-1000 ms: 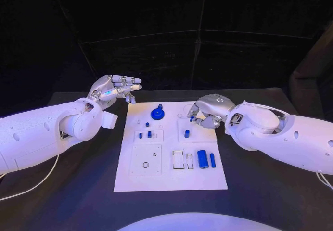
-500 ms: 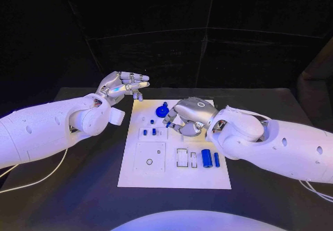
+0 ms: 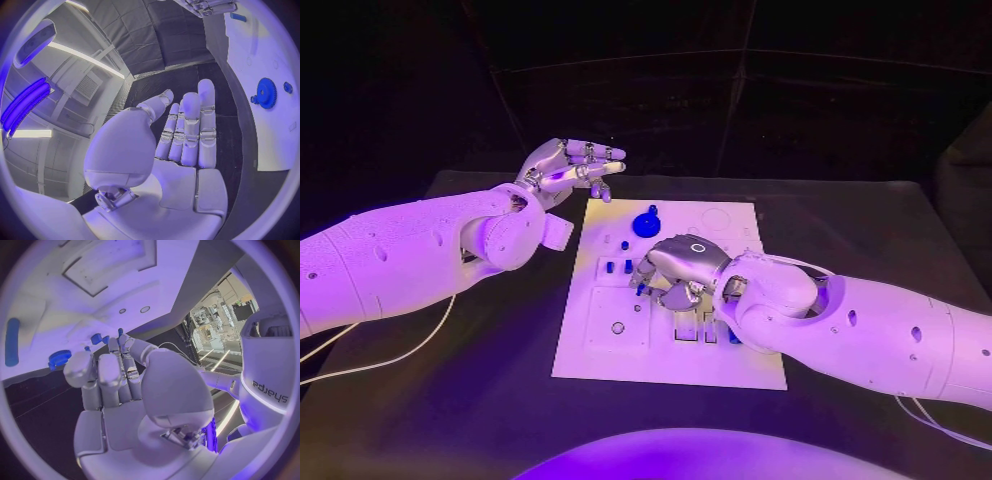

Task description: Assemble the parts on the task board

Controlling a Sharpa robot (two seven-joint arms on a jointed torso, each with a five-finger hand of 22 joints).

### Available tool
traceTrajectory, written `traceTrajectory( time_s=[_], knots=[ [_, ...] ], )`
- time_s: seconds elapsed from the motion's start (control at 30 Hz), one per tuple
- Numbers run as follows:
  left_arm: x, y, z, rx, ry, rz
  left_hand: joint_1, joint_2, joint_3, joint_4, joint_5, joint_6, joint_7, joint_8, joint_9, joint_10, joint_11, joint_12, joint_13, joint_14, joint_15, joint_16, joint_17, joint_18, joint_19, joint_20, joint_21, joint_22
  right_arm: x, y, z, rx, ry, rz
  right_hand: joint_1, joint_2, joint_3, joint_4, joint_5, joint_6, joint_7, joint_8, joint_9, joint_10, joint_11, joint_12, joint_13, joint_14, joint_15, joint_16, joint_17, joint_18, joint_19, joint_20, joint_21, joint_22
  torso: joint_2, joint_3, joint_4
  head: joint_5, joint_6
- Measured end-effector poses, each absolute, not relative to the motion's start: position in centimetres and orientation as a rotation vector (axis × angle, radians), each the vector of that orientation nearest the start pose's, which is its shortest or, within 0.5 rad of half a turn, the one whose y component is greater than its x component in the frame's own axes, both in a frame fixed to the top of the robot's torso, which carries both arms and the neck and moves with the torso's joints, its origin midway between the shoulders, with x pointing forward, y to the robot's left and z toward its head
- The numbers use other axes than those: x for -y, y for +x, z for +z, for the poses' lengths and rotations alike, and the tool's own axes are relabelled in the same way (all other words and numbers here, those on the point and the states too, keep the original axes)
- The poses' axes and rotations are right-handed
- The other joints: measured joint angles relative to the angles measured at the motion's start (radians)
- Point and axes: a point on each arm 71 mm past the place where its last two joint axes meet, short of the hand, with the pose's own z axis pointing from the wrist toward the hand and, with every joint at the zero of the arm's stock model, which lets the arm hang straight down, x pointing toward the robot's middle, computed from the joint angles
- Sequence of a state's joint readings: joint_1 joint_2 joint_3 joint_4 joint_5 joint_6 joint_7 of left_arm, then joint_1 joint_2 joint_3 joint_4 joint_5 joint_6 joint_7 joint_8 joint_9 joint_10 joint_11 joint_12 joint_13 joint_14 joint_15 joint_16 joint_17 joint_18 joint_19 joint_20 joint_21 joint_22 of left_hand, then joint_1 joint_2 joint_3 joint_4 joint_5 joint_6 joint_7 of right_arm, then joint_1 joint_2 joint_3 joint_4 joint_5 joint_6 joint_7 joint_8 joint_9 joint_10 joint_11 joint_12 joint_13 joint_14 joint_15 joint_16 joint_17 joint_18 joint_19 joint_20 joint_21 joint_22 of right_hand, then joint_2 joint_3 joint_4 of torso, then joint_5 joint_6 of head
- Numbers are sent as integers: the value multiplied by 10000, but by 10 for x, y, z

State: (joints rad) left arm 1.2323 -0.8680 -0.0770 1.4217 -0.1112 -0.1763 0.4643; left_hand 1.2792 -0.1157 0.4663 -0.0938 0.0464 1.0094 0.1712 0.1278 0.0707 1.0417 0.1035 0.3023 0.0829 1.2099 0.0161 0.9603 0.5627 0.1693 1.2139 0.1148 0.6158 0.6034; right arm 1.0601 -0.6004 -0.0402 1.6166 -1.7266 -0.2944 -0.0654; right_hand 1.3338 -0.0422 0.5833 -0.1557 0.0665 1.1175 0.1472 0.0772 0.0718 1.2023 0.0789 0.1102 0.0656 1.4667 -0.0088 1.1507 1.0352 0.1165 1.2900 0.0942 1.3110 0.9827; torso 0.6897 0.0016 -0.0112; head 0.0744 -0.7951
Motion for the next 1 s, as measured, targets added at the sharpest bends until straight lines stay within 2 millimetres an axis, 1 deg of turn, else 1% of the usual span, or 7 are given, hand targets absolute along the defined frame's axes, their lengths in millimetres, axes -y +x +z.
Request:
traceTrajectory(
  time_s=[0.17,0.37,0.5,0.57,0.7,1.0],
  knots=[
    [-244,505,-175,-14175,-9283,-15620,0,0,0,0,0,0,0,0,0,0,0,0,0,0,0,0,0,0,0,0,0,0,45,407,-231,-16209,-5717,9314,0,0,0,0,0,0,0,0,-6,0,0,0,0,0,0,0,-1,0,0,0,0,0,0,1,3,71,-38],
    [-243,505,-175,-14181,-9283,-15625,0,0,0,0,0,0,0,0,0,0,0,0,0,0,0,0,0,0,0,0,0,1,42,406,-236,-16434,-5948,9252,0,0,-1,-1,0,-1,-1,-1,-13,-1,0,0,0,0,0,0,-1,0,0,0,0,-13,-1,3,4,128,-102],
    [-243,505,-175,-14186,-9281,-15632,0,0,0,0,0,0,0,0,0,0,0,0,0,0,0,0,1,0,0,0,0,1,41,406,-238,-16549,-6062,9232,0,0,-1,-1,-1,-2,-2,-1,-12,-1,0,0,-1,0,0,0,-1,0,0,0,0,-13,-1,4,0,146,-119],
    [-243,505,-175,-14190,-9280,-15636,0,0,0,0,0,0,0,0,-4,-38,38,0,0,-37,37,0,-19,-3,0,0,0,-12,40,405,-239,-16588,-6102,9233,0,0,-1,-1,-1,-3,-3,-1,-8,-1,1,0,-1,0,0,-1,-1,0,0,0,0,-13,-1,4,-4,150,-128],
    [-243,505,-175,-14194,-9280,-15640,0,0,0,0,0,0,0,0,-8,-38,38,-1,0,-36,37,0,-20,-3,0,0,0,-12,38,405,-240,-16614,-6173,9227,-38,-39,-2,-1,-1,-5,-5,-1,-5,-1,1,0,-1,0,0,-1,-2,1,0,0,0,-13,-3,4,-6,155,-152],
    [-243,505,-175,-14207,-9284,-15649,0,0,0,1,0,0,0,0,-8,-37,37,-1,0,-36,37,0,-20,-3,0,0,0,-11,37,404,-242,-16596,-6309,9120,-39,-39,-2,-2,-1,-14,-14,-1,-5,-1,1,0,-2,0,0,-1,-3,0,-1,0,0,-12,-4,3,-6,177,-187]
  ],
)
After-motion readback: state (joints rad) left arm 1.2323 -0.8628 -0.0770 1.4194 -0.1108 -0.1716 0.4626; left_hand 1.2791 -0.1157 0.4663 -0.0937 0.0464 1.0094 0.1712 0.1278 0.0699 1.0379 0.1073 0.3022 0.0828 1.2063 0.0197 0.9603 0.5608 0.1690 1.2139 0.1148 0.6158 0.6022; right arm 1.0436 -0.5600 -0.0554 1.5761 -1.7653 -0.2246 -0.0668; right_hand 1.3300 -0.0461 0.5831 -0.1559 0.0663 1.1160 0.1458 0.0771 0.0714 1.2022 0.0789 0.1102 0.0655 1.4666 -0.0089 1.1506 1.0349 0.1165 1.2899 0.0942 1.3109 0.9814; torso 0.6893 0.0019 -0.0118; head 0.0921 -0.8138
